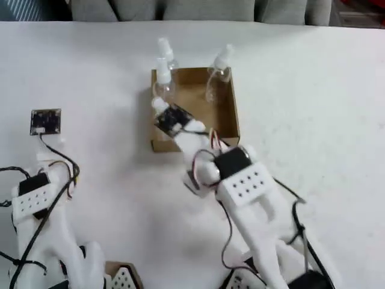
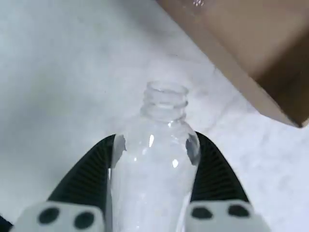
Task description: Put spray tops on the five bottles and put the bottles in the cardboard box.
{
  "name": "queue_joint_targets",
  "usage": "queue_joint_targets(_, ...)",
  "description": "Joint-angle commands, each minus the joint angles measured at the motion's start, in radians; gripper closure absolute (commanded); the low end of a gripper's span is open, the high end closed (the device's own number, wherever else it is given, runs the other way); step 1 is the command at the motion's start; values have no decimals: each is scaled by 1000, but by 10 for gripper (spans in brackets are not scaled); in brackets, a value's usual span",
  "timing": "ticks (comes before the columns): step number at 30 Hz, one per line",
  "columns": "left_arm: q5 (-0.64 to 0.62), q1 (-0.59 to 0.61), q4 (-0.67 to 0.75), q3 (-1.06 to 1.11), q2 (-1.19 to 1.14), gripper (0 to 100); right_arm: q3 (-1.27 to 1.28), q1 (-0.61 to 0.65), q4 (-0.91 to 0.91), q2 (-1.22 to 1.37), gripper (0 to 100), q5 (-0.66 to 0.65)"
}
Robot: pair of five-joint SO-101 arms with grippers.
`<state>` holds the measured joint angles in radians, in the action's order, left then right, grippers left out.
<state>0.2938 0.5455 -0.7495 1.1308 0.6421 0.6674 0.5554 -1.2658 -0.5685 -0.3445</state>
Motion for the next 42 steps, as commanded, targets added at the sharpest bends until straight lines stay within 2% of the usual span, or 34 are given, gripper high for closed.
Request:
queue_joint_targets(1,-12,-54,37,-9,4,980,78,-19,13,-148,981,8)
queue_joint_targets(3,-41,-88,40,-11,4,980,126,-39,24,-203,981,8)
queue_joint_targets(7,-216,-163,34,-32,5,980,222,-107,96,-292,981,6)
queue_joint_targets(11,-331,-176,-23,-112,5,980,287,-110,111,-344,981,14)
queue_joint_targets(16,-341,-213,-80,-204,5,980,336,-104,120,-403,981,14)
queue_joint_targets(24,-344,-320,-239,-382,5,980,431,44,182,-510,981,17)
queue_joint_targets(26,-353,-331,-265,-434,5,980,454,47,217,-535,981,69)
queue_joint_targets(29,-454,-355,-285,-508,5,980,502,45,308,-576,982,213)
queue_joint_targets(31,-523,-383,-285,-548,5,980,555,50,386,-610,982,259)
queue_joint_targets(36,-532,-475,-279,-651,5,980,677,51,495,-714,982,235)
queue_joint_targets(42,-532,-555,-278,-796,5,980,776,53,521,-908,982,210)
